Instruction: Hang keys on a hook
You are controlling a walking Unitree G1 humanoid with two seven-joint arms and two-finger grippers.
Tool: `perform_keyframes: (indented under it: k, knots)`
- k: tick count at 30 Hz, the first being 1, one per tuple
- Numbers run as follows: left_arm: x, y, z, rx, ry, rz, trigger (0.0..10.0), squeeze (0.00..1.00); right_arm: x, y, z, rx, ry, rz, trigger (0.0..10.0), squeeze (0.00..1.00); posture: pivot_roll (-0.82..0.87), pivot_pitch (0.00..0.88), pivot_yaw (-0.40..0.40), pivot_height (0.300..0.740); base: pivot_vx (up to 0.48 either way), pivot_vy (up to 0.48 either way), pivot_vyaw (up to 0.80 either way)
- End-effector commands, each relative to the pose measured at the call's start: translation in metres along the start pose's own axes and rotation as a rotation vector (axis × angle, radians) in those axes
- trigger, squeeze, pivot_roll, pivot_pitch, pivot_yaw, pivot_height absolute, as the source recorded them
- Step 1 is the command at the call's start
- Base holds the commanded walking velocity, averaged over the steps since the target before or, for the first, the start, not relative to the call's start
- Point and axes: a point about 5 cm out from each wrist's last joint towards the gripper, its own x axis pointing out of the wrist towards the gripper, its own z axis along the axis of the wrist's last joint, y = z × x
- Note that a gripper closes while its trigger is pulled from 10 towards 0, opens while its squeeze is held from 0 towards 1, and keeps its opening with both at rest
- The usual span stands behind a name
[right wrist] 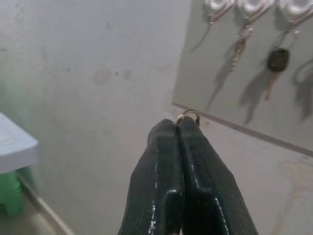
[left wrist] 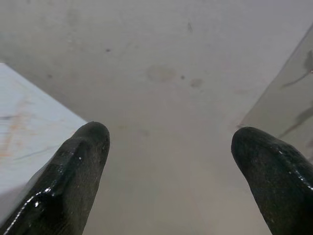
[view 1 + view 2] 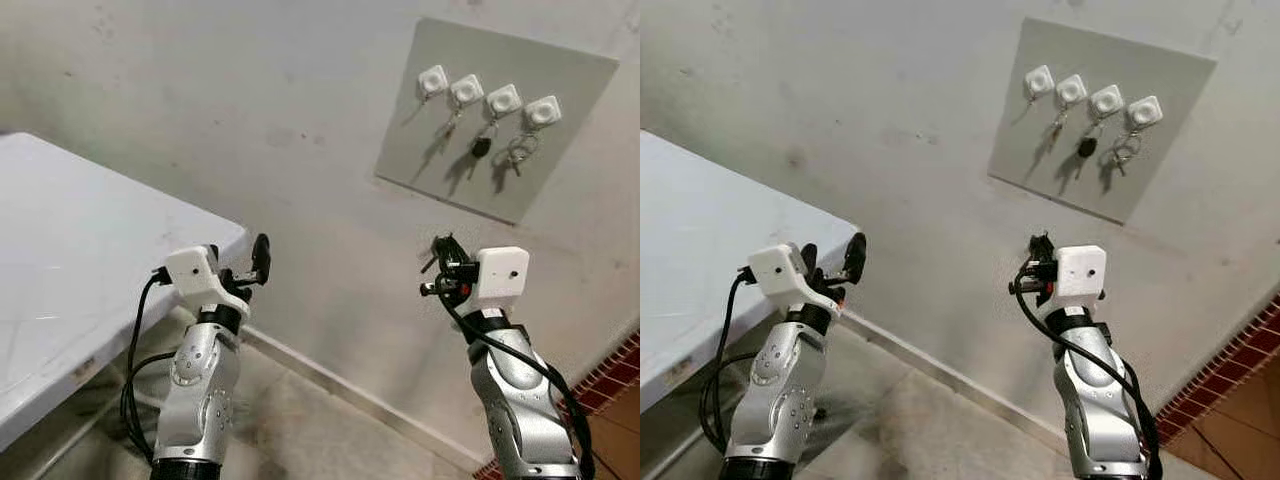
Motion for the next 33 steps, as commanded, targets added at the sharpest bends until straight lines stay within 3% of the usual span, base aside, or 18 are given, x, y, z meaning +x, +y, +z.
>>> perform_keyframes:
  k: [1, 11, 21, 33]
  knots:
    - [-0.002, -0.006, -0.002, 0.027, 0.021, -0.031, 10.0, 0.00, -0.004, -0.007, 0.005, -0.004, -0.023, -0.020, 10.0, 0.00, 0.01, 0.030, -0.100, 0.740, 0.000, 0.000, 0.00]
    - [-0.008, -0.012, 0.000, 0.030, 0.042, -0.067, 10.0, 0.00, -0.018, -0.006, 0.004, 0.033, -0.039, -0.024, 10.0, 0.00, 0.00, 0.049, -0.087, 0.740, 0.000, 0.000, 0.00]
    - [-0.010, -0.016, 0.003, 0.024, 0.042, -0.098, 10.0, 0.00, -0.020, -0.001, 0.006, 0.054, -0.055, -0.024, 10.0, 0.00, 0.01, 0.051, -0.082, 0.740, 0.000, 0.000, 0.00]
    - [-0.010, -0.017, 0.006, 0.029, 0.045, -0.118, 10.0, 0.00, -0.019, 0.002, 0.006, 0.062, -0.061, -0.022, 10.0, 0.00, 0.01, 0.038, -0.079, 0.740, 0.319, 0.000, 0.00]
